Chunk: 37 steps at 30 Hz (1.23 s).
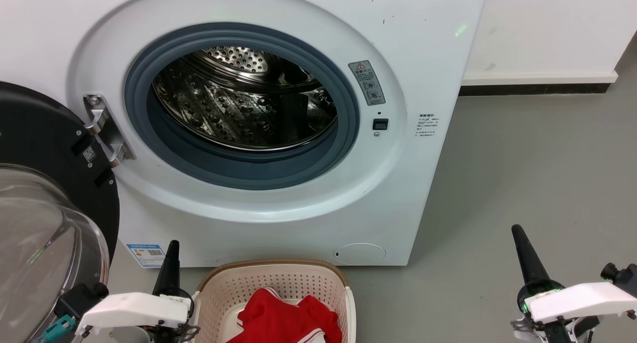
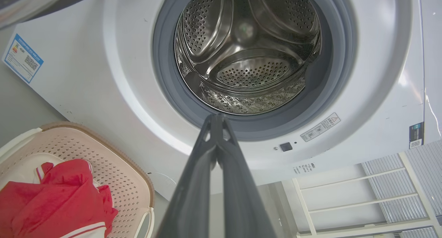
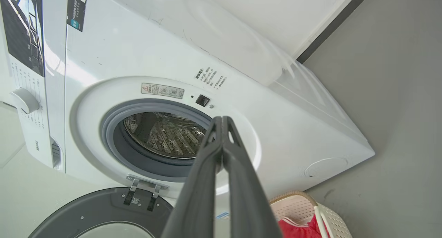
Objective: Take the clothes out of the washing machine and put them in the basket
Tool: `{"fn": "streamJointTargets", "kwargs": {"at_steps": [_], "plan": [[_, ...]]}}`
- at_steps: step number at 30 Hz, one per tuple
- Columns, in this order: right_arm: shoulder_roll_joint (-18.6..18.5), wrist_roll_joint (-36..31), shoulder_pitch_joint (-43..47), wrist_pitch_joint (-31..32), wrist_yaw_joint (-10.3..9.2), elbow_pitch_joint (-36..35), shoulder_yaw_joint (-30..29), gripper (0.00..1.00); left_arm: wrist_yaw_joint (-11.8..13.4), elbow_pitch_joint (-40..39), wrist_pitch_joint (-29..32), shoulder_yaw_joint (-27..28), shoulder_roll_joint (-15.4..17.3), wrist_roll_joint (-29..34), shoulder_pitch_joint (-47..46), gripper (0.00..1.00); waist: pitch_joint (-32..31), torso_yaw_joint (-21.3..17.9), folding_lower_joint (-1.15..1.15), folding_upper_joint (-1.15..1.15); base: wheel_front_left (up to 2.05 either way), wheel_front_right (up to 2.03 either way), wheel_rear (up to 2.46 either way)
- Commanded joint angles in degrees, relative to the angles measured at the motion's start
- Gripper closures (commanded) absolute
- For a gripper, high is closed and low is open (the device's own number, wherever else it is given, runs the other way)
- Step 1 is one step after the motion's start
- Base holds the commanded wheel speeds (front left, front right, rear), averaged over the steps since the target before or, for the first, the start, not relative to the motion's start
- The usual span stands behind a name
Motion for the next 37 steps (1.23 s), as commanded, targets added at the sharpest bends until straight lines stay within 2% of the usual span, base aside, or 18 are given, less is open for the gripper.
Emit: {"fn": "streamJointTargets", "kwargs": {"at_steps": [1,37], "plan": [[-0.4,1.9,-1.5,0.3,0.01,-0.1,-0.3,1.0,-0.5,-0.3,0.4,0.3,0.1,-1.8,-1.6,1.0,0.0,0.0,0.0,0.0,0.0,0.0,0.0],[-0.1,22.5,-4.2,3.4,0.01,3.1,-2.5,1.0,-2.9,1.8,5.4,2.1,-0.3,-21.8,-3.5,1.0,0.6,0.8,0.0,0.0,0.0,0.0,0.0]]}}
